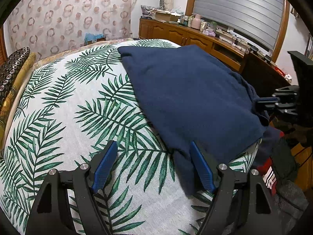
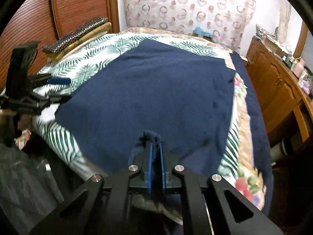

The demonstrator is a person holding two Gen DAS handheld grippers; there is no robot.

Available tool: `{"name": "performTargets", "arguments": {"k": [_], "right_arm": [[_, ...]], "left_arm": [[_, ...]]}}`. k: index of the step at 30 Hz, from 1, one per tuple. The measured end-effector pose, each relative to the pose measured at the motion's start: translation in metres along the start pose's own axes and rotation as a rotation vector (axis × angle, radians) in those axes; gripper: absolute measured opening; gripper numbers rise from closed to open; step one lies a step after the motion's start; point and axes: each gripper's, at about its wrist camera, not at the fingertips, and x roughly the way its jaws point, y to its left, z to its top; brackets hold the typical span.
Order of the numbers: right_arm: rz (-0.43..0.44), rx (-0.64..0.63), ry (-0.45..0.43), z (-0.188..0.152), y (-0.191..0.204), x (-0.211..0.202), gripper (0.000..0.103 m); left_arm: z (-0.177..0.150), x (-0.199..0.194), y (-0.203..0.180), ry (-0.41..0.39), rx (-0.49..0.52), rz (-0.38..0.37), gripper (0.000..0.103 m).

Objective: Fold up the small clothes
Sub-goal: 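Open the right gripper and release the folded side, then grasp the end of the folded shirt with both grippers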

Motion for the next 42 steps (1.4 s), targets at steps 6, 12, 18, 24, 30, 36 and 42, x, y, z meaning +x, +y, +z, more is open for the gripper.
{"name": "performTargets", "arguments": {"k": [6,12,18,24,30,36,42], "right_arm": [[-0.092,0.014,0.055,-0.016,-0.008,-0.026,0.006],[-0.119,0.061,0.039,-0.017,-0.014,-0.044,0.006],[-0.154,0.064,-0.05,-0.012,-0.005,-0.064,0.021],[-0.14,0.072,-0.079,-0.02,0.003,-0.067,0.047],[-0.118,0.154,-0.044,-0.038,-0.007,-0.042,0.05],[-0.085,0.207,-0.004,-0.053,-0.014,-0.02,0.05],[-0.024,0.226,-0.005,-0.054,-0.025,-0.017,0.05]], "left_arm": [[-0.001,-0.002,-0.001,-0.001,0.006,-0.005,0.077],[-0.001,-0.003,-0.003,-0.003,0.01,-0.008,0.077],[-0.001,-0.007,-0.006,-0.02,0.014,-0.023,0.077],[-0.001,-0.007,-0.011,-0.02,0.024,-0.044,0.071],[-0.003,-0.006,-0.015,-0.004,0.025,-0.089,0.055],[-0.009,-0.004,-0.017,0.026,0.031,-0.089,0.052],[-0.012,-0.007,-0.02,0.047,0.047,-0.073,0.051]]}}
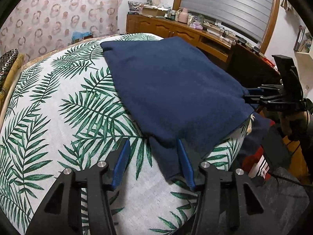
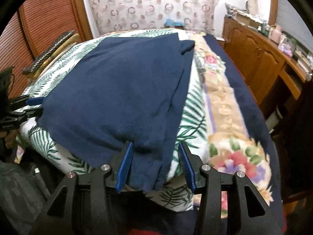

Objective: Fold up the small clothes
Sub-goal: 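Grasp the end of the folded shirt with both grippers, then lift the shirt end with both grippers and fold it over onto itself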

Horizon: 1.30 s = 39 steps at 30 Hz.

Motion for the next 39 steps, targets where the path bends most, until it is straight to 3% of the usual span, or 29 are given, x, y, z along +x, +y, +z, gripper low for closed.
{"name": "performTargets", "arguments": {"k": [3,6,9,13,14,17,21,28,32,39], "right_arm": [[0.027,-0.015,0.003,0.008,-0.004,-0.002,0.049],[0.056,-0.025,-0.003,0.009,-0.008,-0.003,0.035],[0.07,-0.036,-0.015,0.007,-0.009,-0.002,0.018],[0.087,-0.018,-0.052,0.002,-0.012,-0.001,0.01],[0.092,-0.015,-0.07,0.002,-0.012,-0.004,0.009],[0.106,-0.013,-0.127,0.006,-0.013,-0.013,0.007],[0.122,0.007,-0.223,0.02,-0.019,-0.027,0.007],[0.1,-0.003,-0.327,0.067,-0.031,-0.025,0.007],[0.078,0.011,-0.367,0.102,-0.039,-0.012,0.007],[0.069,0.054,-0.323,0.145,-0.05,0.035,0.007]], "left_arm": [[-0.001,-0.002,-0.002,0.014,0.008,0.008,0.051],[-0.002,-0.002,-0.006,0.02,0.02,0.007,0.051],[-0.002,-0.001,-0.01,0.03,0.03,-0.042,0.038],[0.0,-0.001,-0.015,0.037,0.044,-0.08,0.01],[0.002,-0.002,-0.014,0.033,0.037,-0.088,0.008],[0.012,-0.012,-0.011,-0.012,0.02,-0.108,0.007],[0.04,-0.025,-0.004,-0.105,-0.001,-0.071,0.006],[0.113,-0.022,0.027,-0.208,-0.007,-0.028,0.006],[0.147,-0.007,0.047,-0.225,-0.013,0.038,0.006],[0.186,0.043,0.081,-0.175,-0.059,0.082,0.006]]}}
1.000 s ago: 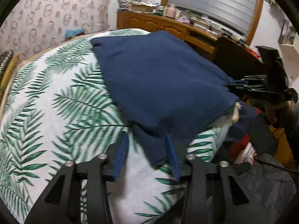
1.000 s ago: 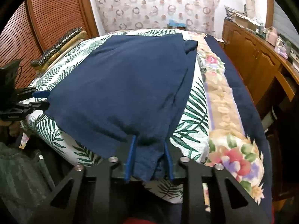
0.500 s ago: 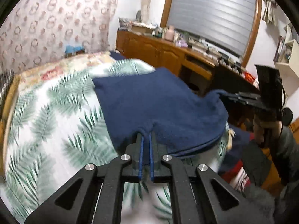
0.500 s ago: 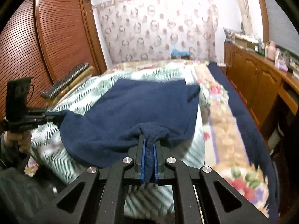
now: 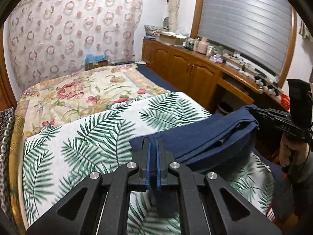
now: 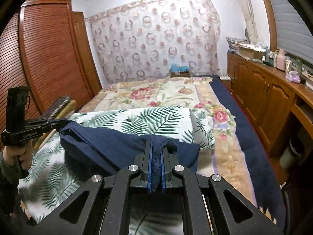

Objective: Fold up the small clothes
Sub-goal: 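Lift the shirt end with both grippers and fold it over onto itself, then grasp the folded shirt bundle with both grippers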

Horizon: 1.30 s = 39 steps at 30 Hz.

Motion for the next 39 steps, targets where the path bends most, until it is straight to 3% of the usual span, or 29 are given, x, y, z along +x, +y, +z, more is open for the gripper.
{"name": "performTargets", "arguments": {"k": [4,8,11,12,14,15,17,19,27,29,34,39], "right_arm": [[0.0,0.006,0.051,0.013,-0.005,0.033,0.007],[-0.027,0.005,0.063,0.024,-0.01,0.036,0.007],[-0.079,-0.015,0.036,0.033,-0.005,0.022,0.017],[-0.092,-0.021,0.024,0.035,-0.003,0.018,0.021],[-0.097,-0.029,0.013,0.032,-0.001,0.008,0.04],[-0.091,-0.032,0.012,0.031,0.0,0.004,0.043],[-0.097,-0.047,0.013,0.026,0.003,0.0,0.054],[-0.1,-0.061,0.018,0.019,0.003,-0.001,0.055],[-0.079,-0.03,0.174,0.01,0.0,0.044,0.056],[-0.083,-0.015,0.205,0.011,0.0,0.057,0.065],[-0.074,0.028,0.247,0.016,-0.006,0.078,0.075],[0.002,0.081,0.26,0.022,-0.014,0.084,0.075]], "left_arm": [[0.005,0.024,0.009,0.038,-0.018,0.005,0.006],[0.005,0.032,0.012,0.052,-0.026,0.006,0.006],[0.004,0.028,0.018,0.044,-0.044,-0.003,0.009],[0.003,0.026,0.019,0.041,-0.048,-0.01,0.016],[-0.001,0.018,0.022,0.033,-0.045,-0.031,0.043],[-0.002,0.016,0.023,0.033,-0.039,-0.036,0.045],[-0.007,0.015,0.024,0.049,-0.025,-0.044,0.061],[-0.014,0.015,0.026,0.068,-0.019,-0.047,0.069],[-0.012,0.047,0.033,0.132,-0.035,-0.042,0.07],[-0.01,0.058,0.032,0.152,-0.03,-0.04,0.07],[-0.007,0.079,0.031,0.188,-0.02,-0.054,0.07],[-0.007,0.092,0.026,0.221,-0.007,-0.071,0.07]]}}
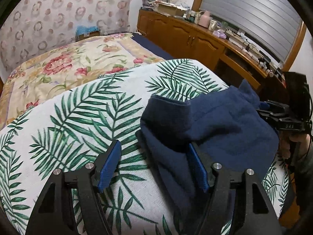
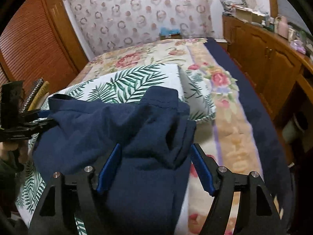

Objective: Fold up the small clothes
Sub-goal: 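Grasp the folded shirt bundle with both grippers, then lift the bundle with both grippers and carry it to the patterned pillow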

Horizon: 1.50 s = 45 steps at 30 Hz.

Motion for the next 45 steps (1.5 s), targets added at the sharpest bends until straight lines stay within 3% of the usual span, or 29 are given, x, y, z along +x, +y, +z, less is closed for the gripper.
{"name": "performTargets", "arguments": {"k": [3,7,8,9,12,13,14,25,33,40,45], "right_arm": [[0.025,0.003,-0.003,0.0,-0.004,-0.003,0.073],[0.062,-0.013,-0.006,-0.006,-0.004,0.0,0.057],[0.058,-0.024,-0.006,-0.006,-0.004,0.0,0.056],[0.06,-0.03,-0.005,-0.007,-0.005,0.002,0.054],[0.113,-0.021,0.0,-0.007,-0.012,0.004,0.037],[0.135,-0.019,0.001,-0.008,-0.013,0.005,0.025],[0.158,-0.018,-0.001,-0.009,-0.012,0.006,0.021],[0.074,-0.106,-0.208,-0.014,0.018,-0.043,0.016],[0.103,-0.242,-0.328,0.01,0.078,-0.067,0.015],[0.193,-0.415,-0.372,0.058,0.159,-0.053,0.015],[0.265,-0.559,-0.357,0.112,0.223,-0.018,0.015]], "left_arm": [[0.001,0.003,-0.003,-0.006,0.026,0.01,0.07],[0.002,0.005,-0.005,-0.007,0.028,-0.016,0.068],[0.002,0.006,-0.005,-0.009,0.03,-0.031,0.059],[0.004,0.007,-0.006,-0.008,0.033,-0.054,0.057],[0.007,0.007,-0.005,-0.01,0.016,-0.083,0.038],[0.007,0.006,-0.003,-0.013,0.006,-0.112,0.023],[0.008,0.006,-0.003,-0.009,-0.005,-0.137,0.02],[0.0,-0.089,-0.027,-0.252,0.054,-0.12,0.016],[-0.009,-0.17,0.004,-0.396,0.034,-0.016,0.016],[-0.036,-0.241,0.055,-0.499,-0.037,0.149,0.016],[-0.062,-0.279,0.095,-0.546,-0.118,0.277,0.016]]}}
